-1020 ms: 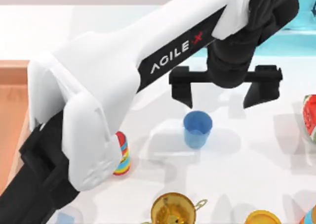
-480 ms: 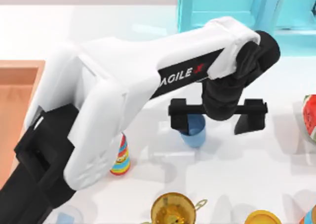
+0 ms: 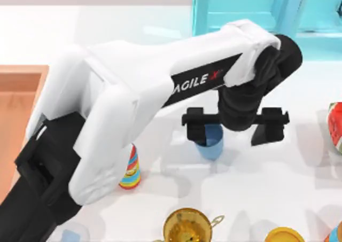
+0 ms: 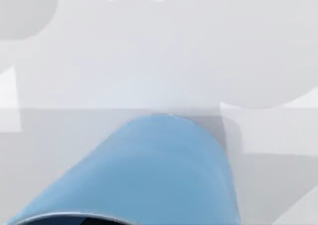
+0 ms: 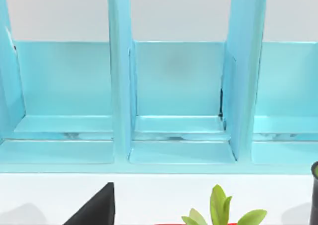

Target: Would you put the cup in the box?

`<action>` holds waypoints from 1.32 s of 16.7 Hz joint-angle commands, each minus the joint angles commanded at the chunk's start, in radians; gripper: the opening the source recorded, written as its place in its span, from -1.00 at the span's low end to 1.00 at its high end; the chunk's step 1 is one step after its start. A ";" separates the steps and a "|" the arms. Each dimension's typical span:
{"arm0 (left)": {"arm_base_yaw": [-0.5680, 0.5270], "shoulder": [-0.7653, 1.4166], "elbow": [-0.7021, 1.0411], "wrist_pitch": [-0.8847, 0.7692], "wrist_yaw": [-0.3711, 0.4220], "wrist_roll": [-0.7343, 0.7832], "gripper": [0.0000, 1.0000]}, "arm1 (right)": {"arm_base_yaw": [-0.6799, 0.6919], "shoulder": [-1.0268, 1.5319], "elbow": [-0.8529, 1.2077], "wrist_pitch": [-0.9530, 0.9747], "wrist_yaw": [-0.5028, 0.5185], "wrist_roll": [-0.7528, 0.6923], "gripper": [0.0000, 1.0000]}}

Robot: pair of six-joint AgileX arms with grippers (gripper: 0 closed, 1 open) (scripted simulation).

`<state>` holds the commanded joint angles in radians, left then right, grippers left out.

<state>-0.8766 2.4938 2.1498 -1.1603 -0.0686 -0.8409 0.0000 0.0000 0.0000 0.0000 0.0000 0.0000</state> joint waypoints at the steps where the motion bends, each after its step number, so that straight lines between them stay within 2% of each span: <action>1: 0.000 0.000 0.000 0.000 0.000 0.000 0.40 | 0.000 0.000 0.000 0.000 0.000 0.000 1.00; 10: 0.000 0.000 0.000 0.000 0.000 0.000 -0.96 | 0.000 0.000 0.000 0.000 0.000 0.000 1.00; 20: -0.002 -0.002 -0.001 -0.001 0.000 0.002 -1.00 | 0.000 0.000 0.000 0.000 0.000 0.000 1.00; 22: 0.029 -0.029 -0.022 -0.012 0.000 0.034 -1.00 | 0.000 0.000 0.000 0.000 0.000 0.000 1.00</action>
<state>-0.8479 2.4644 2.1277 -1.1724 -0.0684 -0.8073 0.0000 0.0000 0.0000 0.0000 0.0000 0.0000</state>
